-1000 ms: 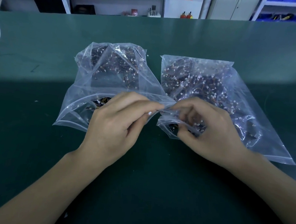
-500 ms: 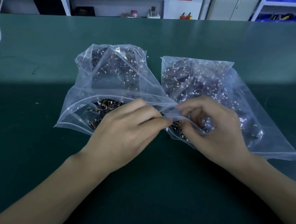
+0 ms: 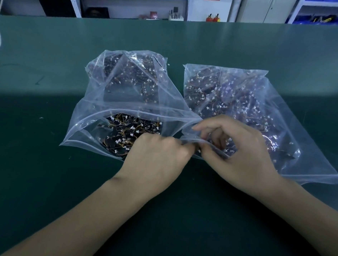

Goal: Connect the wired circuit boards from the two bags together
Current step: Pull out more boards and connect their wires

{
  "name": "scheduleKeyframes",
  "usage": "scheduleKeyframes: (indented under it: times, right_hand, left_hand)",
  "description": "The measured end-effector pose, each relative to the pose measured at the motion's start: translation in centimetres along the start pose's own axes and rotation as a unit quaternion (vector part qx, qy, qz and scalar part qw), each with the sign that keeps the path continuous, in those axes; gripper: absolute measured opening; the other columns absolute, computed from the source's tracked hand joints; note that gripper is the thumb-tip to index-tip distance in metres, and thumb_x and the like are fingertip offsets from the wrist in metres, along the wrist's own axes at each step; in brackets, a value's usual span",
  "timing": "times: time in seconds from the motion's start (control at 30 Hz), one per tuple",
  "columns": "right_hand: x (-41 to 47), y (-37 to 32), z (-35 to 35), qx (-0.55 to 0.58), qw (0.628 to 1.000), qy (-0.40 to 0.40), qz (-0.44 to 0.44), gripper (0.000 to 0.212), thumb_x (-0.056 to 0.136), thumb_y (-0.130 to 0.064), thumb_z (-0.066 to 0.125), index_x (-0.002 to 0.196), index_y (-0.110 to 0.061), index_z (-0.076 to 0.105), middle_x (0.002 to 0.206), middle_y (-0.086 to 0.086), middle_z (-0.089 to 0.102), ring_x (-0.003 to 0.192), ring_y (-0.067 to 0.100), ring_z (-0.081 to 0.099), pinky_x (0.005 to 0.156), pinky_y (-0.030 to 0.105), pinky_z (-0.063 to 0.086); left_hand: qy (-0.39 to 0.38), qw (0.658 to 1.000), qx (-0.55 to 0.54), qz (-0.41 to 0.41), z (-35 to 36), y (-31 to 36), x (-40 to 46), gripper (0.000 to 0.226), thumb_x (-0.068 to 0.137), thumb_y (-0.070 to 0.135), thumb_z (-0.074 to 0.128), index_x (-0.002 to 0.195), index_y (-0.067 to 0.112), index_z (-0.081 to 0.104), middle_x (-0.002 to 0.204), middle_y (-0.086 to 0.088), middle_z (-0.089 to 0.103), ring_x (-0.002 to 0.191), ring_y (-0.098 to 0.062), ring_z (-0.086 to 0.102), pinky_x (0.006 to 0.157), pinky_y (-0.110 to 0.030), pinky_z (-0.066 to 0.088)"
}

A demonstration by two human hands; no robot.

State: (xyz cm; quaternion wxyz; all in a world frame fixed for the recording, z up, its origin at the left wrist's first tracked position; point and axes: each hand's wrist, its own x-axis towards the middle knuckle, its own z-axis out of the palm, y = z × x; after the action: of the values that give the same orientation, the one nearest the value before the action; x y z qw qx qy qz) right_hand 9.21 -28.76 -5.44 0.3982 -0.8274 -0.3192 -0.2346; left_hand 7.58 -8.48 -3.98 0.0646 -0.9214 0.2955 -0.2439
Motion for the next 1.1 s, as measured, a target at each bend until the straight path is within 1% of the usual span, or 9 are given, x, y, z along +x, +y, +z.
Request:
scheduleKeyframes:
  times: [0.1, 0.17, 0.27, 0.4, 0.57, 0.67, 0.77, 1.0, 1.1]
  right_hand:
    - [-0.1, 0.0, 0.1, 0.0, 1.0, -0.015, 0.008, 0.043, 0.084, 0.007, 0.08, 0.117, -0.021, 0.074, 0.092, -0.008, 0.068, 0.068, 0.018, 0.06, 0.067, 0.03, 0.052]
    - [-0.1, 0.1, 0.1, 0.003, 1.0, -0.014, 0.013, 0.041, 0.086, 0.006, 0.08, 0.117, -0.02, 0.075, 0.091, -0.009, 0.067, 0.068, 0.019, 0.06, 0.066, 0.031, 0.052]
    - [0.0, 0.2, -0.1, 0.005, 1.0, -0.008, 0.015, 0.034, 0.088, 0.001, 0.078, 0.116, -0.02, 0.075, 0.09, -0.012, 0.066, 0.066, 0.018, 0.06, 0.064, 0.031, 0.052]
    - [0.0, 0.2, -0.1, -0.002, 1.0, 0.001, 0.014, 0.031, 0.088, -0.003, 0.073, 0.114, -0.021, 0.075, 0.09, -0.016, 0.064, 0.066, 0.017, 0.06, 0.064, 0.029, 0.052]
    - [0.0, 0.2, -0.1, -0.009, 1.0, -0.003, 0.011, 0.033, 0.087, -0.001, 0.072, 0.113, -0.021, 0.075, 0.089, -0.014, 0.064, 0.067, 0.015, 0.059, 0.065, 0.026, 0.051]
    - [0.0, 0.3, -0.2, -0.014, 1.0, 0.0, 0.006, 0.035, 0.086, -0.001, 0.072, 0.114, -0.022, 0.075, 0.089, -0.015, 0.063, 0.067, 0.015, 0.059, 0.064, 0.024, 0.051]
    - [0.0, 0.3, -0.2, -0.017, 1.0, -0.001, 0.007, 0.032, 0.086, -0.002, 0.071, 0.113, -0.02, 0.076, 0.09, -0.015, 0.064, 0.066, 0.015, 0.059, 0.064, 0.023, 0.05]
    - [0.1, -0.1, -0.4, -0.022, 0.999, -0.015, 0.024, 0.028, 0.086, -0.005, 0.07, 0.11, -0.02, 0.077, 0.091, -0.016, 0.063, 0.066, 0.016, 0.06, 0.063, 0.027, 0.052]
    - [0.0, -0.3, -0.4, -0.027, 0.999, -0.032, 0.022, 0.03, 0.085, -0.018, 0.07, 0.114, -0.023, 0.074, 0.095, -0.02, 0.061, 0.067, 0.016, 0.06, 0.065, 0.03, 0.054]
  left_hand:
    - [0.038, 0.999, -0.024, -0.009, 0.2, 0.0, -0.2, 0.023, 0.075, 0.027, 0.093, 0.069, 0.025, 0.071, 0.05, 0.003, 0.06, 0.038, -0.027, 0.059, 0.051, -0.024, 0.022]
    - [0.087, 0.992, -0.088, 0.002, 0.5, -0.3, -0.7, 0.019, 0.093, 0.023, 0.075, 0.074, 0.023, 0.071, 0.055, 0.003, 0.062, 0.042, -0.029, 0.059, 0.047, -0.023, 0.03]
    - [0.138, 0.975, -0.176, -0.02, 0.2, -1.6, -1.5, 0.026, 0.1, 0.026, 0.061, 0.076, 0.022, 0.072, 0.06, 0.008, 0.062, 0.048, -0.021, 0.058, 0.043, -0.028, 0.042]
    - [0.167, 0.971, -0.133, -0.109, -0.2, -4.1, -1.9, 0.031, 0.095, 0.025, 0.063, 0.065, 0.02, 0.056, 0.054, 0.009, 0.047, 0.046, -0.02, 0.051, 0.049, -0.024, 0.033]
    - [0.122, 0.983, -0.06, -0.121, 0.1, -7.0, -2.2, 0.025, 0.102, 0.038, 0.071, 0.082, 0.026, 0.081, 0.059, 0.007, 0.066, 0.056, -0.025, 0.066, 0.052, -0.035, 0.053]
    - [0.062, 0.986, -0.04, -0.15, 0.2, -7.3, -2.4, 0.021, 0.089, 0.048, 0.08, 0.091, 0.028, 0.083, 0.069, 0.004, 0.074, 0.065, -0.029, 0.072, 0.057, -0.032, 0.048]
    - [0.035, 0.985, -0.033, -0.168, 0.4, -7.3, -2.5, 0.018, 0.086, 0.047, 0.083, 0.089, 0.029, 0.082, 0.073, 0.005, 0.074, 0.069, -0.03, 0.072, 0.058, -0.033, 0.046]
    - [0.084, 0.981, -0.057, -0.163, 0.1, -7.2, -2.4, 0.013, 0.094, 0.034, 0.079, 0.084, 0.027, 0.083, 0.071, 0.006, 0.074, 0.066, -0.028, 0.072, 0.056, -0.041, 0.055]
    - [0.134, 0.978, -0.067, -0.147, 0.0, -6.7, -2.2, 0.015, 0.096, 0.028, 0.08, 0.081, 0.024, 0.081, 0.063, 0.006, 0.07, 0.059, -0.026, 0.069, 0.05, -0.041, 0.055]
